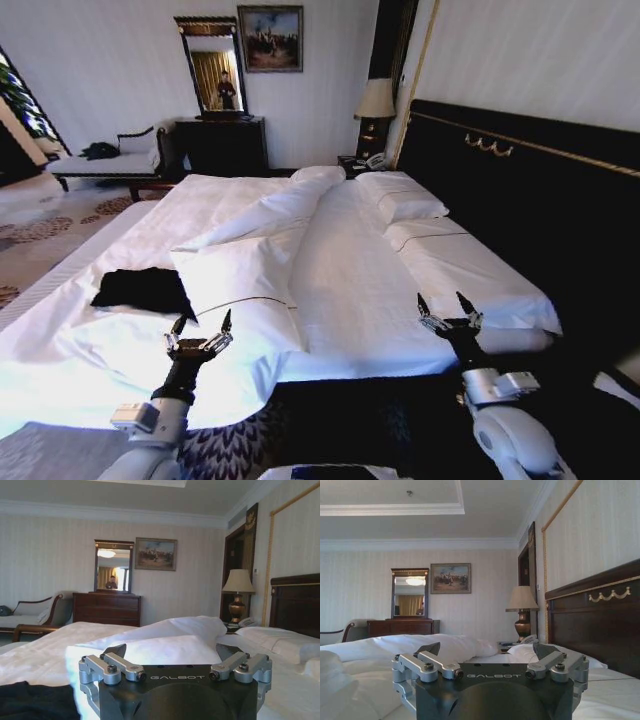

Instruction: Fold the clothes on the bed.

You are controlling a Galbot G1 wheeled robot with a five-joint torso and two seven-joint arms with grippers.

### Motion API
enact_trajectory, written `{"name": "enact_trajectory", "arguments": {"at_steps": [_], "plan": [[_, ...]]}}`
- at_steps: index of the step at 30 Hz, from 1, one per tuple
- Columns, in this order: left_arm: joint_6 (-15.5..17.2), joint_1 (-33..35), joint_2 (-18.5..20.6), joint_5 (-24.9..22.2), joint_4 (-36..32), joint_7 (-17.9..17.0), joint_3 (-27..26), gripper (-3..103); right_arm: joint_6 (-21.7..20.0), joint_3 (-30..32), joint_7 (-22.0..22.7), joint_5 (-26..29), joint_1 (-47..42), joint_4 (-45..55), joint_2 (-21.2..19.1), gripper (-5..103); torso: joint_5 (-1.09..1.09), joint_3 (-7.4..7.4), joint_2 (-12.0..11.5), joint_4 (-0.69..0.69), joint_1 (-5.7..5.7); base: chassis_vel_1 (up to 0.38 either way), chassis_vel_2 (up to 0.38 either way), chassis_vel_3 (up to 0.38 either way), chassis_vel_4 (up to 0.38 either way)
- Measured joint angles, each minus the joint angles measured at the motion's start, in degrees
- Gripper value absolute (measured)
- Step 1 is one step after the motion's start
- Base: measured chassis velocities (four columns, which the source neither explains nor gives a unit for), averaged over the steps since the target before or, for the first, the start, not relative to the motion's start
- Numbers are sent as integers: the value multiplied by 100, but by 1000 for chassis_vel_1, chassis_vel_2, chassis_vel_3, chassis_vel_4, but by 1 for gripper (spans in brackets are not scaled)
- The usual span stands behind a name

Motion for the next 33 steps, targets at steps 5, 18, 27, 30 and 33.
{"name": "enact_trajectory", "arguments": {"at_steps": [5,18,27,30,33], "plan": [[-3,-14,-16,-19,24,1,-28,100,0,-19,15,-5,2,-16,38,100,0,0,0,-1,0,101,177,-95,-179],[-44,6,-85,-2,19,6,-59,100,0,-32,30,28,56,-54,-108,100,1,0,0,-1,0,88,135,-83,-135],[-49,7,-94,-6,-9,9,-146,100,-31,-97,267,116,120,-68,-90,100,-1,0,0,-1,1,56,92,-59,-93],[-49,7,-99,-9,-10,9,-186,100,-86,-177,491,471,175,7,-126,100,0,0,0,0,0,0,0,0,0],[-46,34,-105,1,-24,9,-244,100,-97,-231,518,887,228,23,-228,100,2,0,0,-1,0,0,0,0,0]]}}
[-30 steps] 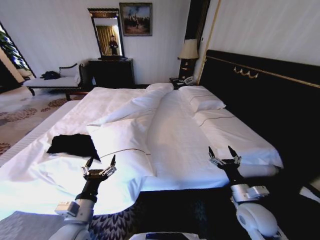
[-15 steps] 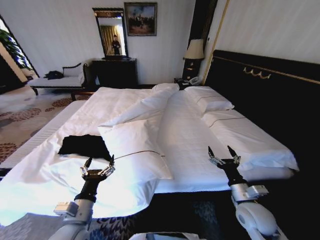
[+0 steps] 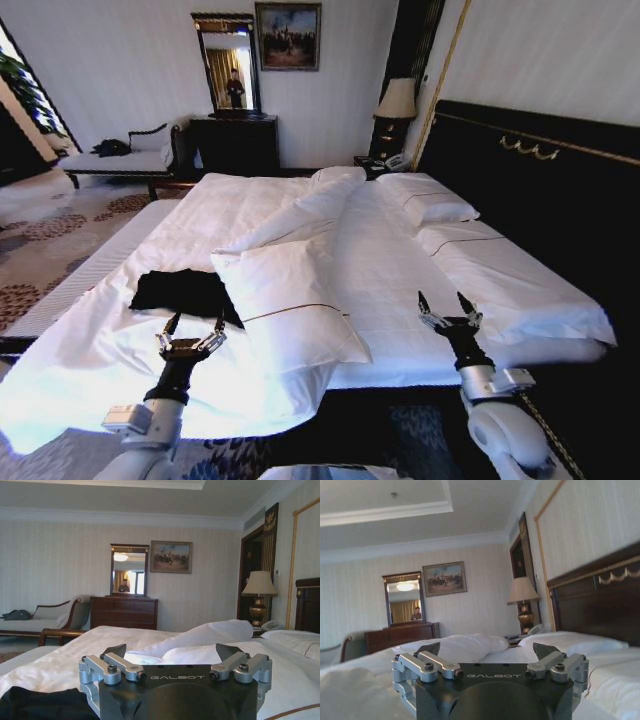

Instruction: Fold the clothes on the bed.

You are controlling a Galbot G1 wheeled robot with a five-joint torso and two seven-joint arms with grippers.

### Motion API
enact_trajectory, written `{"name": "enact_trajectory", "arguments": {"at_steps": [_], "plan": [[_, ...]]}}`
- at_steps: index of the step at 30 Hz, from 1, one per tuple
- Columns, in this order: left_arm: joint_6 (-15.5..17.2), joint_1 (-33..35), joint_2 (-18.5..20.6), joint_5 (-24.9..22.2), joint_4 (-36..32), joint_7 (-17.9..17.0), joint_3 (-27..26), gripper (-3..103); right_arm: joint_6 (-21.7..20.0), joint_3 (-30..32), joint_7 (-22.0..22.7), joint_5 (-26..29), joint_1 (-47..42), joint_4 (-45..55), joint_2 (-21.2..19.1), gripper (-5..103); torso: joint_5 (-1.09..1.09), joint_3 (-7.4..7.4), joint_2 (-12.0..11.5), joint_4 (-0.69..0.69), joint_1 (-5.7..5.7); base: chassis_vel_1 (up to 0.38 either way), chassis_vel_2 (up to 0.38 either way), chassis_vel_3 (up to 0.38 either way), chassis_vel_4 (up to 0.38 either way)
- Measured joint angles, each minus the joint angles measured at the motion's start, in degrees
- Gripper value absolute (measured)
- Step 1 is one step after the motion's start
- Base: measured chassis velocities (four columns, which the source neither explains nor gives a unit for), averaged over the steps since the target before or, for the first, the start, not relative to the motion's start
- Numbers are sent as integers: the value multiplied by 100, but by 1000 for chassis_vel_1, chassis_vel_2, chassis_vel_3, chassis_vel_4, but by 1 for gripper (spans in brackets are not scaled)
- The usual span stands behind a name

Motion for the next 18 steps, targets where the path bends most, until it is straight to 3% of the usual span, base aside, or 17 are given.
{"name": "enact_trajectory", "arguments": {"at_steps": [3,6,7,10,11,14,18], "plan": [[5,50,-13,27,-29,-8,-67,100,49,-82,-110,493,86,0,-97,100,0,0,0,-1,0,0,0,0,0],[4,186,-23,82,-110,-32,-185,100,-74,-316,-361,1787,439,98,-331,100,-2,0,0,0,0,0,0,0,0],[4,186,-23,82,-110,-32,-185,100,-74,-316,-361,1787,439,98,-331,100,-2,0,0,0,0,0,0,0,0],[-8,323,-53,170,-209,-43,-289,100,-817,-521,-96,3754,1056,278,-658,100,-2,0,0,2,0,0,0,0,0],[-8,323,-53,170,-209,-43,-289,100,-817,-521,-96,3754,1056,278,-658,100,-2,0,0,2,0,0,0,0,0],[-40,437,-161,266,-218,-47,-355,100,-1573,-842,556,5030,1773,143,-975,100,-2,0,0,0,0,0,0,0,0],[-113,515,-271,319,-220,-50,-442,100,-1985,-1327,791,5576,2565,-227,-1160,100,-1,0,0,-1,0,0,0,0,0]]}}
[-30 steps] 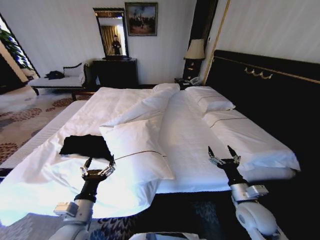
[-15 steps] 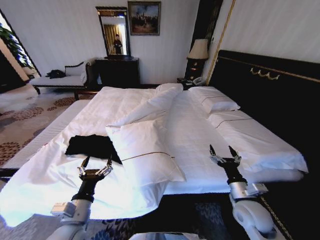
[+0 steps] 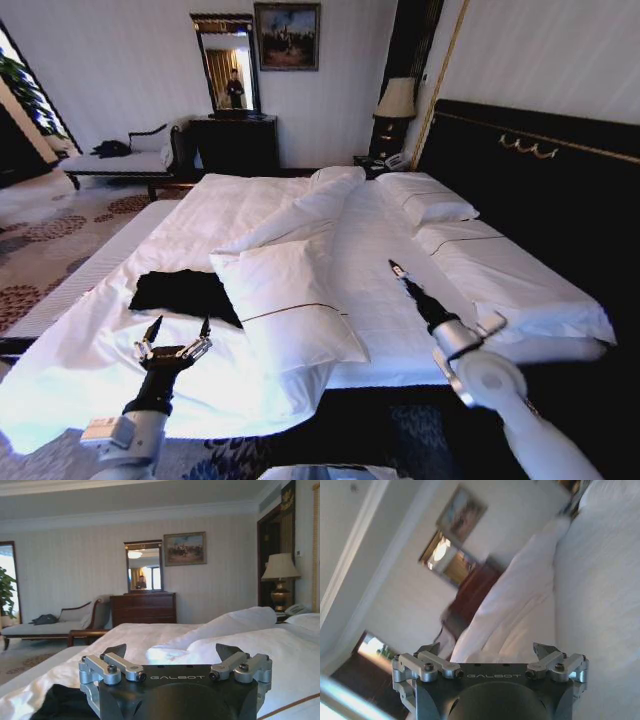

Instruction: Fold the clothes on the bed.

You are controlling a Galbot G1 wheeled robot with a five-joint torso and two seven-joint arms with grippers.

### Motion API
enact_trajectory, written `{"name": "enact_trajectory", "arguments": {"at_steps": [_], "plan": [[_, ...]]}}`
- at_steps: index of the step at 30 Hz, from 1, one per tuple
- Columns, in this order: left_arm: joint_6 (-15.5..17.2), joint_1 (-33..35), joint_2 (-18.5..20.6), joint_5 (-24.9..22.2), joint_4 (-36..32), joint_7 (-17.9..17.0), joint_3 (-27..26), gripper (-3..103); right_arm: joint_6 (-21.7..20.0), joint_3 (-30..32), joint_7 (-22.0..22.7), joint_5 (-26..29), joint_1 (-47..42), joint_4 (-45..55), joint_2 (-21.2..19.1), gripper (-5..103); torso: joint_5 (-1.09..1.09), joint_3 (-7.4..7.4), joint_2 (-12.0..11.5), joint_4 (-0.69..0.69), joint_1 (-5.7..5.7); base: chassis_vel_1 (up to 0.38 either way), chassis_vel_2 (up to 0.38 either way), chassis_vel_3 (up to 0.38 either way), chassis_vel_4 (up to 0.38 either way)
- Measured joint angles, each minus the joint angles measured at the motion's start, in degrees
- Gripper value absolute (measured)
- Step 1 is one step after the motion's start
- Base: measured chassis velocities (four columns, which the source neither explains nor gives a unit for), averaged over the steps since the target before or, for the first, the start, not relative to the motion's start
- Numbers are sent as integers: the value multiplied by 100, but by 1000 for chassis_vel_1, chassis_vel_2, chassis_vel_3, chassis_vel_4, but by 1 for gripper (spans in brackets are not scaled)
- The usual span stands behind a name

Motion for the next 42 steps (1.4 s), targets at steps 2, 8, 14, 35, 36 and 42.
{"name": "enact_trajectory", "arguments": {"at_steps": [2,8,14,35,36,42], "plan": [[-24,1,-31,1,-2,1,-69,100,-141,-229,53,119,352,-157,-50,100,-1,0,0,2,0,0,0,0,0],[-32,63,-136,-12,-6,1,-297,100,-704,-1293,101,393,1671,-955,-96,100,-1,0,0,1,1,0,0,0,0],[-91,146,-334,152,-7,5,-287,100,-1285,-2319,51,384,2951,-1754,64,100,-1,0,0,2,1,0,0,0,0],[-220,-87,-547,241,54,7,-509,100,-1806,-4007,-465,-89,5165,-4356,1403,100,-2,0,0,1,0,0,0,0,0],[-225,-97,-547,244,73,7,-509,100,-1773,-4039,-484,-118,5243,-4430,1493,100,-2,0,0,2,0,0,0,0,0],[-255,-132,-545,225,169,7,-589,100,-1700,-4173,-580,-248,5700,-4942,1996,100,-2,0,0,1,0,0,0,0,0]]}}
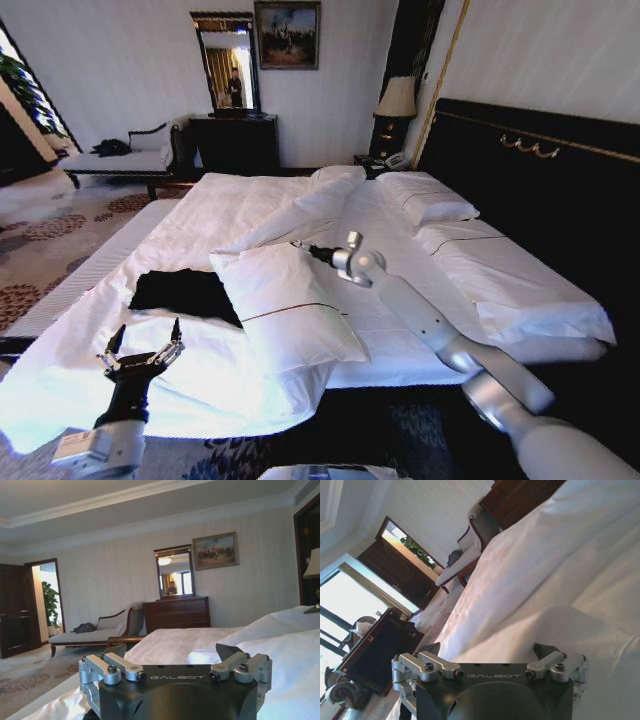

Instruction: Fold the clothes on the bed.

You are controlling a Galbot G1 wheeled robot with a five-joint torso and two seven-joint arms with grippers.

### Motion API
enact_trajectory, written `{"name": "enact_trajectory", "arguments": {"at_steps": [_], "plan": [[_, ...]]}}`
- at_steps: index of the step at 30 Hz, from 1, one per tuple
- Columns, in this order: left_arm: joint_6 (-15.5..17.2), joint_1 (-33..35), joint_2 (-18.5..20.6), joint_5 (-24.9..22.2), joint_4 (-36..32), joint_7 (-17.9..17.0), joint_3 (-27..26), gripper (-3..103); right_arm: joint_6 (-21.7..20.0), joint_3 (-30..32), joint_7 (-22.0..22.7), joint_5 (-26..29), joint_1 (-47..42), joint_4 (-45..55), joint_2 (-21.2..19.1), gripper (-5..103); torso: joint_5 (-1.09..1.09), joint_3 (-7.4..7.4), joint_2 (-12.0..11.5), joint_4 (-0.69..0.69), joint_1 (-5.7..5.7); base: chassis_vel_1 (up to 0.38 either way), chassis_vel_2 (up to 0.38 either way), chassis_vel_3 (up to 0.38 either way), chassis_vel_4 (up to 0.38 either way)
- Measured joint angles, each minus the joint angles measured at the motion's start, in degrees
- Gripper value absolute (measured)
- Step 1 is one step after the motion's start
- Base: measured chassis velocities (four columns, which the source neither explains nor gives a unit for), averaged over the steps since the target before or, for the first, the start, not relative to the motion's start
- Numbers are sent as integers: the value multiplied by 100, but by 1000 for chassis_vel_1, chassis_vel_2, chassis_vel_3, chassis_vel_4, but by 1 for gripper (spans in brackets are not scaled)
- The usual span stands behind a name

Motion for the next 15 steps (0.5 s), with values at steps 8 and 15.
{"name": "enact_trajectory", "arguments": {"at_steps": [8,15], "plan": [[-7,-28,3,-59,46,-1,-108,100,-230,-372,-43,-241,267,-376,236,100,1,0,0,0,0,0,0,0,0],[-13,-33,4,-74,57,-2,-129,100,-531,-511,82,-400,361,-708,434,100,1,0,0,0,0,0,0,0,0]]}}
